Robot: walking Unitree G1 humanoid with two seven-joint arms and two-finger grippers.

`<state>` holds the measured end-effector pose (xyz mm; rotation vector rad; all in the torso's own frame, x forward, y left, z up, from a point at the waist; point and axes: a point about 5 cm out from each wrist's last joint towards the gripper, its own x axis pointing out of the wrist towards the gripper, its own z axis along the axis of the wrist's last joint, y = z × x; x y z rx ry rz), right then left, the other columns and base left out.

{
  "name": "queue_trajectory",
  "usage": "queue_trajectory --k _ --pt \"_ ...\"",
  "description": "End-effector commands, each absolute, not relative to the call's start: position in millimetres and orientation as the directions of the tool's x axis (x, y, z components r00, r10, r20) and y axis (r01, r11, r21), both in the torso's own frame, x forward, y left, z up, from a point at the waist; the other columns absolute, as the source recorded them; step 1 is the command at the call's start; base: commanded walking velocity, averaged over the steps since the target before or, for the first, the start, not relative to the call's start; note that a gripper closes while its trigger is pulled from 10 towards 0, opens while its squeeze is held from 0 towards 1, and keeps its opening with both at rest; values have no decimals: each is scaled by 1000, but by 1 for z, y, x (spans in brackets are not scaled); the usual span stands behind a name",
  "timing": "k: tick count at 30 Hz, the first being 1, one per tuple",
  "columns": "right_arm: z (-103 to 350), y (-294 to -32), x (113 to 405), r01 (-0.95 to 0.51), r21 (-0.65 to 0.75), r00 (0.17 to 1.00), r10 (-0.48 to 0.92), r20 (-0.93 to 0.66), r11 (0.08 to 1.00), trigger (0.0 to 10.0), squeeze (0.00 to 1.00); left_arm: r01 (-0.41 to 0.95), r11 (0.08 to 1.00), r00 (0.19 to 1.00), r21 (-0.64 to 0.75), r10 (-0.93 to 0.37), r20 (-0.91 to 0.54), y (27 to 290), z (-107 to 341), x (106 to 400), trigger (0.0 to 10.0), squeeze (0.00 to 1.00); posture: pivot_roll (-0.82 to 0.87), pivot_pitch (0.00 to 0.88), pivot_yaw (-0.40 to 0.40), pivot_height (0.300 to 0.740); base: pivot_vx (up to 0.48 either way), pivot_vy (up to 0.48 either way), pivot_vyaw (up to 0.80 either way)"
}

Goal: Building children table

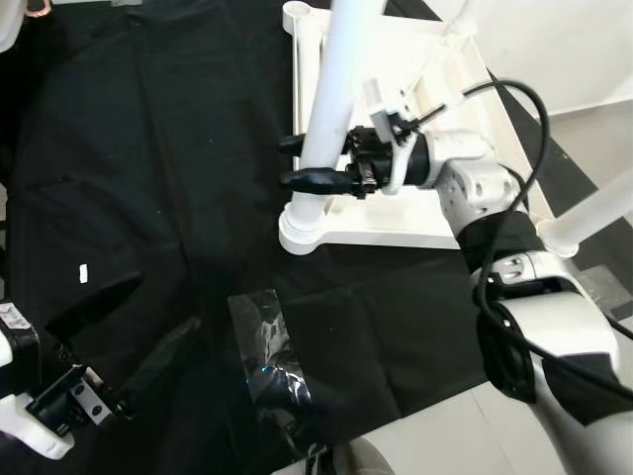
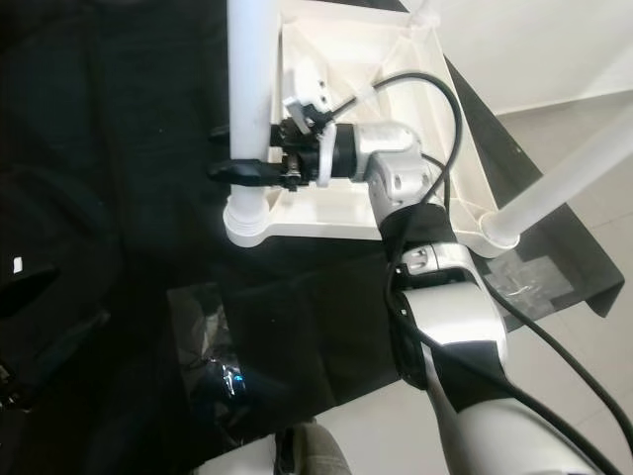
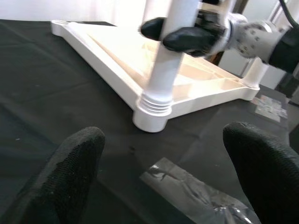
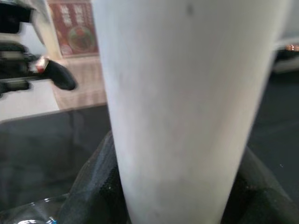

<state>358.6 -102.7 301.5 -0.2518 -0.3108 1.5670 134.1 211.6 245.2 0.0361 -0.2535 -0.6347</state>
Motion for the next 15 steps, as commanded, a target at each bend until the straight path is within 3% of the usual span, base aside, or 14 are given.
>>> queue_trajectory --k 1,3,4,5,6,7,9,12,15 --pt "271 -105 352 -965 -258 -42 999 -8 -43 0 0 591 799 769 114 -601 219 210 245 132 10000 0 183 326 -159 740 0 0 0" --pt "237 -91 338 -957 -266 122 993 3 118 0 0 593 797 768 117 -603 217 211 245 133 10000 0 179 322 -156 740 0 0 0" --pt "220 -79 335 -925 -230 308 951 9 302 0 0 594 796 767 117 -604 216 212 245 134 10000 0 182 319 -155 740 0 0 0" --pt "220 -79 335 -925 -230 308 951 9 302 0 0 594 796 767 117 -604 216 212 245 134 10000 0 182 319 -155 740 0 0 0" --pt "202 -73 336 -783 -254 592 805 -24 568 0 0 595 795 766 118 -606 215 212 245 135 10000 0 182 319 -155 740 0 0 0" --pt "202 -73 336 -783 -254 592 805 -24 568 0 0 595 795 766 118 -606 215 212 245 135 10000 0 182 319 -155 740 0 0 0" --pt "168 -57 299 -616 -190 786 612 -87 765 0 0 598 792 763 123 -609 217 213 246 137 10000 0 187 320 -139 740 0 0 0" --pt "165 -51 284 -582 -188 813 576 -90 791 0 0 599 790 760 127 -612 220 214 246 140 10000 0 182 305 -129 740 0 0 0" --pt "175 -44 288 -581 -201 812 579 -71 789 0 0 610 782 749 126 -621 229 212 246 143 10000 0 173 297 -133 740 0 0 0"
